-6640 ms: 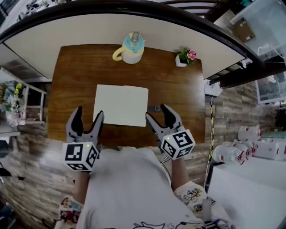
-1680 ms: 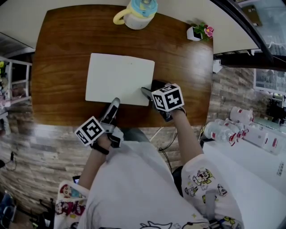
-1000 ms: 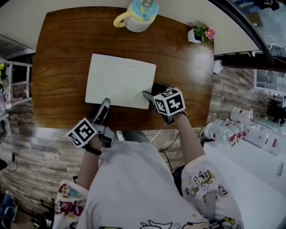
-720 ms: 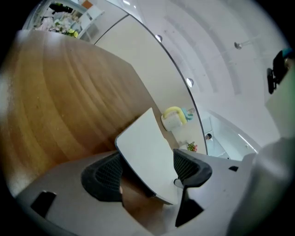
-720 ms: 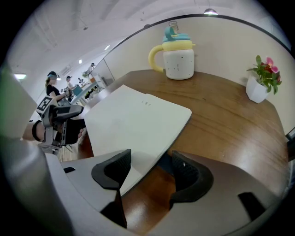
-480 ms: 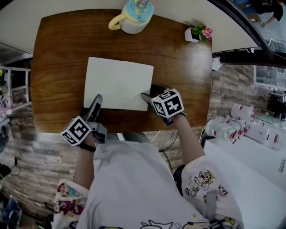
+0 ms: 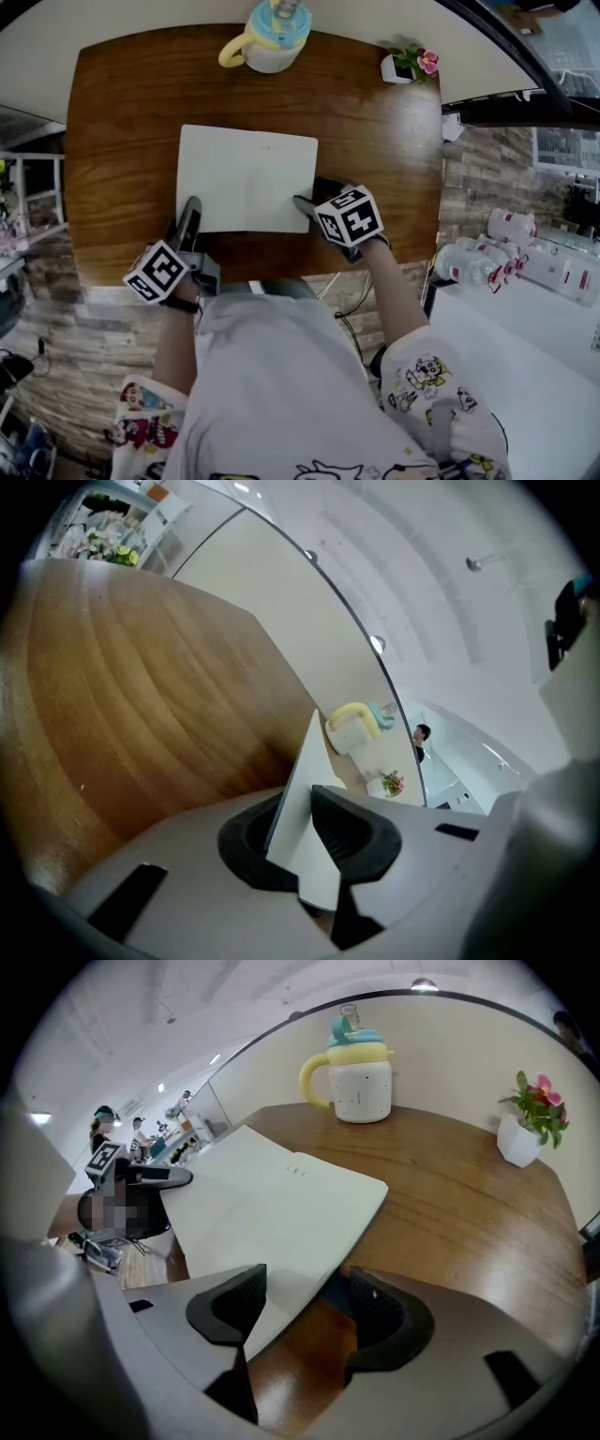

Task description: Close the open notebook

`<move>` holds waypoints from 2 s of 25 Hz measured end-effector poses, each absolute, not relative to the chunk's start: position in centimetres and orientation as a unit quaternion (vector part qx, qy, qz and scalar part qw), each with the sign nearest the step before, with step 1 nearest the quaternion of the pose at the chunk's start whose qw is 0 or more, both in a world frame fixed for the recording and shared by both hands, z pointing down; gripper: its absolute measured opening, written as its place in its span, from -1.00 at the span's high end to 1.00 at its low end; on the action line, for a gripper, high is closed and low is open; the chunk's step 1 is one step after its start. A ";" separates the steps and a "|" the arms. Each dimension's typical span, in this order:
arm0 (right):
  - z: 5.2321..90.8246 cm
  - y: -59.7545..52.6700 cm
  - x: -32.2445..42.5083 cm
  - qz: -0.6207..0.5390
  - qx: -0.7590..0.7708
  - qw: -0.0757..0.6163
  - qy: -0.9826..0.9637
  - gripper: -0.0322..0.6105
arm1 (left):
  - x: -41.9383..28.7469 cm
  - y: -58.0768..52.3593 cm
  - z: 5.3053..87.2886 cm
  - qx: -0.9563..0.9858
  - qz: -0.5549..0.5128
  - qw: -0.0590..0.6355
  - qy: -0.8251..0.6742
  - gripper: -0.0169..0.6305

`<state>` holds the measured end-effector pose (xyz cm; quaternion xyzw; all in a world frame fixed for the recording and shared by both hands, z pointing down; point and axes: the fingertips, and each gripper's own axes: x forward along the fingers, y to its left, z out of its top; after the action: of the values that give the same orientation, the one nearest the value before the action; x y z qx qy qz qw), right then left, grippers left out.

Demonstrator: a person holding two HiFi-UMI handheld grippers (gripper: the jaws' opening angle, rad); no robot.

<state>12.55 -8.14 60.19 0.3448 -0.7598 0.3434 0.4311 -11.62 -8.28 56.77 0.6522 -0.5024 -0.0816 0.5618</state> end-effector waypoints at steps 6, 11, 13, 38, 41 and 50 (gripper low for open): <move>60.4 -8.3 12.5 0.351 0.351 0.428 -0.755 0.08 | -11.3 -8.4 56.0 0.667 -0.084 0.550 -0.496 0.88; 60.0 -8.2 12.5 0.347 0.364 0.409 -0.761 0.09 | -10.8 -8.1 54.8 0.679 -0.079 0.540 -0.492 0.91; 60.0 -8.1 12.4 0.350 0.367 0.401 -0.763 0.09 | -10.7 -7.9 54.2 0.692 -0.070 0.527 -0.489 0.92; 51.6 -5.9 12.5 0.296 0.427 0.245 -0.818 0.55 | -9.3 -6.1 50.0 0.762 0.092 0.389 -0.510 0.93; 50.5 -5.3 12.7 0.290 0.429 0.233 -0.823 0.63 | -8.3 -6.0 49.5 0.780 0.126 0.352 -0.501 0.92; 47.3 -3.9 13.4 0.273 0.450 0.192 -0.828 0.77 | -5.1 -5.7 48.7 0.815 0.175 0.298 -0.466 0.77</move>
<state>13.44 -3.93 47.28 0.4501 -0.8285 0.2726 0.1916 -5.09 -5.66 48.68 0.8149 -0.4656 0.1751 0.2976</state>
